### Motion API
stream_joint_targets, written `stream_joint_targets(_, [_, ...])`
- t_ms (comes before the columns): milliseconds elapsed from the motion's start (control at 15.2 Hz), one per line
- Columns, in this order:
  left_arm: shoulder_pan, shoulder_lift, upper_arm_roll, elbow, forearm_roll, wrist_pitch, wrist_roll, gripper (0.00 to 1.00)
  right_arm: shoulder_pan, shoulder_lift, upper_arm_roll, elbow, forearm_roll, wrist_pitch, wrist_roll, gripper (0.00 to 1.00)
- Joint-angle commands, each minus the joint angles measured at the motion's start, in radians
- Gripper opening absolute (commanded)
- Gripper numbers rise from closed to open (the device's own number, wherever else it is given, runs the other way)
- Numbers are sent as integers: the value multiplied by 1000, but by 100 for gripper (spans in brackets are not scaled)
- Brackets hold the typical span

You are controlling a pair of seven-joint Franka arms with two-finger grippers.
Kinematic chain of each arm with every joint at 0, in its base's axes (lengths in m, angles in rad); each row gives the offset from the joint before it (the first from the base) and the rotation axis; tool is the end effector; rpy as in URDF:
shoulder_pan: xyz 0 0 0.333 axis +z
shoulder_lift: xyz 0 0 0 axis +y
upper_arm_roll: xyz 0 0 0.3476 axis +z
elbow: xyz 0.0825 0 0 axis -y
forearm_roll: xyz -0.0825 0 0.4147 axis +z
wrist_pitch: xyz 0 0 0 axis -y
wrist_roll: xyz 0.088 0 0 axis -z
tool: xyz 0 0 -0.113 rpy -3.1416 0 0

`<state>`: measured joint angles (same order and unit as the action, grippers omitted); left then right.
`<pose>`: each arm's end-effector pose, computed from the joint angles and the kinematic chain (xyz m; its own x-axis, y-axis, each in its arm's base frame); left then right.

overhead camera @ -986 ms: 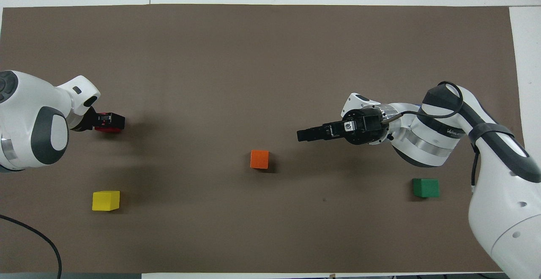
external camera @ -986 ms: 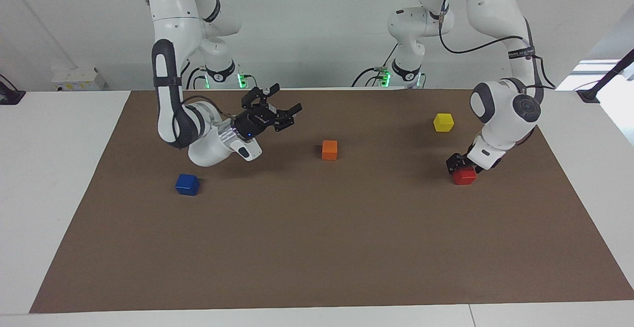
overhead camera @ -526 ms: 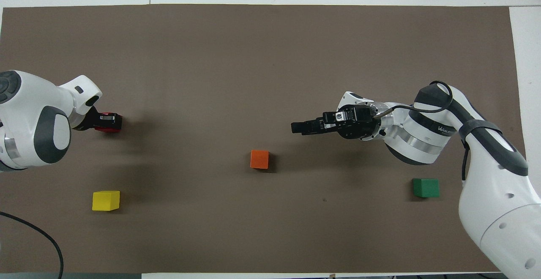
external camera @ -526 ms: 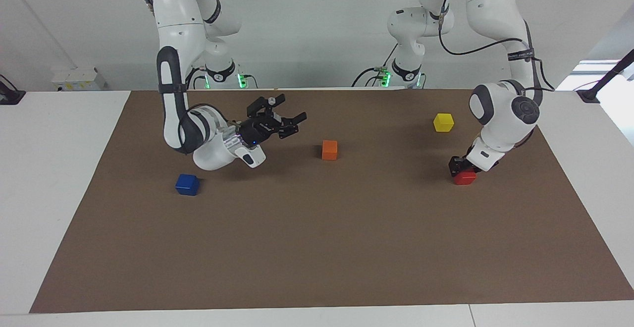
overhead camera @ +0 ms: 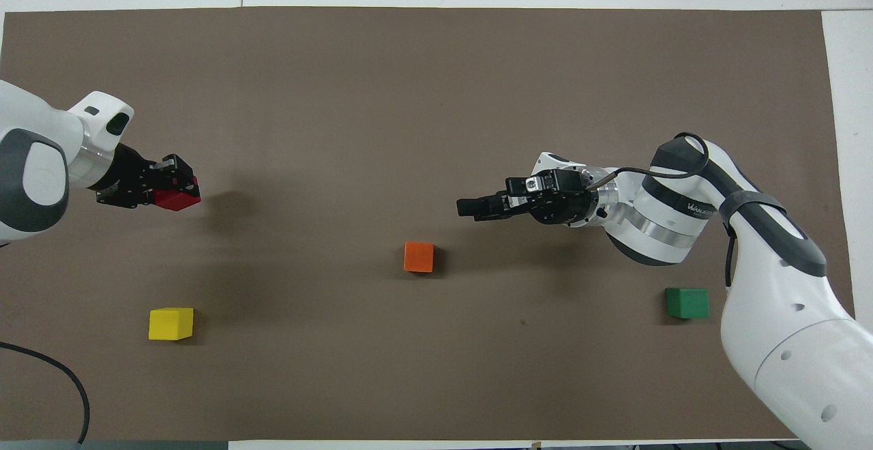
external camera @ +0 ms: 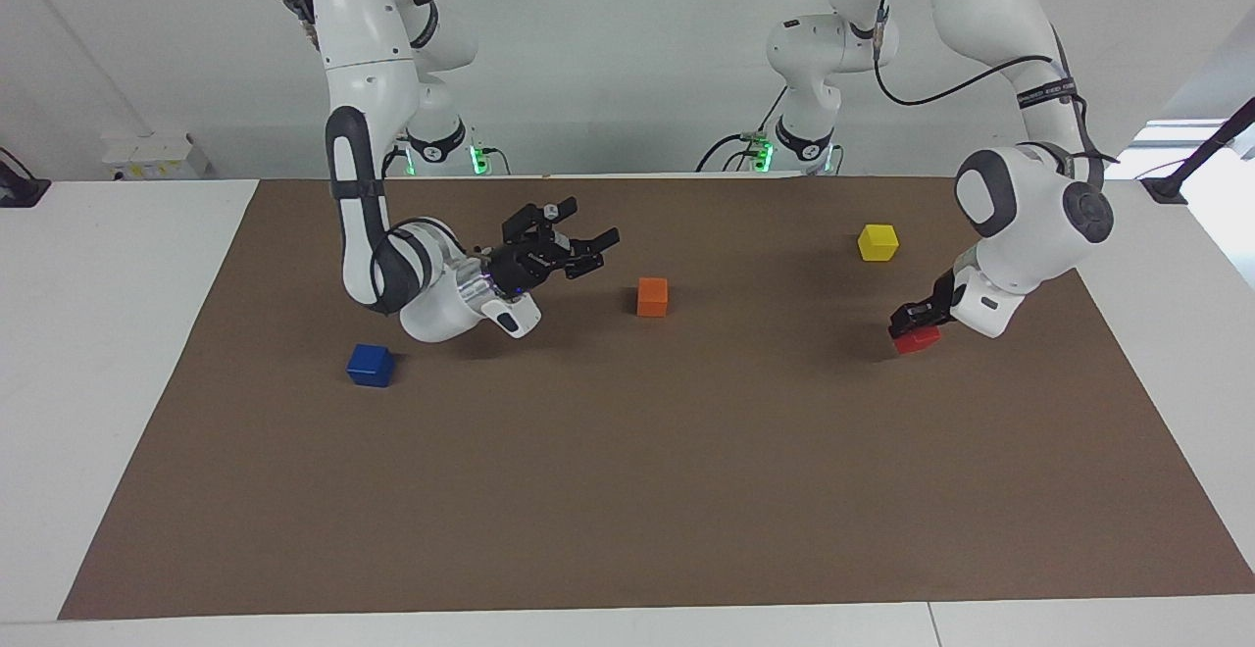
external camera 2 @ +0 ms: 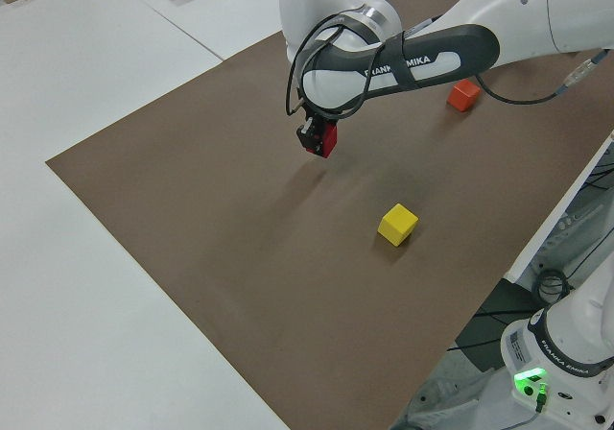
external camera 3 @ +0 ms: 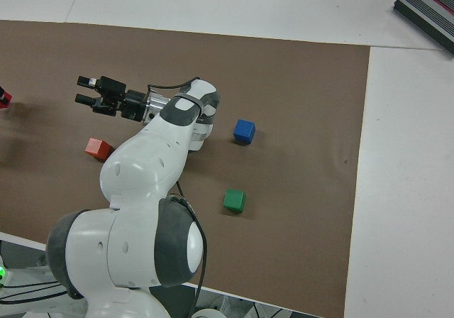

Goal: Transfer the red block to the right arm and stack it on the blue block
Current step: 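Carry the red block toward the right gripper waiting mid-table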

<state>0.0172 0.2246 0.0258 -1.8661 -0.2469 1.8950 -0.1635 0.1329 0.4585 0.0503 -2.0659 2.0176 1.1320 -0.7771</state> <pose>0.6245 0.0068 0.3931 0.9325 0.2757 -0.2332 0.3184 -0.9324 0.1709 0.5708 0.2308 0.3300 0.9852 0.1489 -0.0847 -0.1561 0.5762 -0.8023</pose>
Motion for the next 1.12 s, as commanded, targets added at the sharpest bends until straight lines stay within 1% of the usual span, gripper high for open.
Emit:
stream_joint_targets(0, [1,-60,-9,73,-87,-152,-264,0,1,12,0,18,4,5,35,100])
stream_joint_targets(131, [-23,-117,-23,73,-124,-197,-437,0,5,12,2,18,4,17,33,100])
stream_joint_targets(329, [-25,-198,-27,70,-265,-289,-675,0,27,12,2,21,16,29,25,100])
stream_joint_targets(460, [-25,-237,-27,65,-346,-317,-810,0,31,12,2,21,19,57,-11,100])
stream_joint_targets(526, [-25,-248,-27,64,-409,-315,-896,0,31,12,2,21,18,69,-43,100])
stream_joint_targets(592, [-26,-255,-33,64,-445,-315,-972,0,31,14,2,21,16,74,-59,100])
stream_joint_targets(723, [-43,-271,-70,64,-462,-306,-1079,0,31,14,2,21,15,74,-62,100])
stream_joint_targets(789, [-54,-281,-82,59,-494,-294,-1132,0,31,12,2,21,15,74,-62,100])
stream_joint_targets(920, [-69,-284,-89,42,-569,-207,-1185,0,31,12,2,21,15,74,-62,100])
stream_joint_targets(1052, [-115,-307,-92,-11,-615,-128,-1269,0,40,12,3,21,18,74,-62,100])
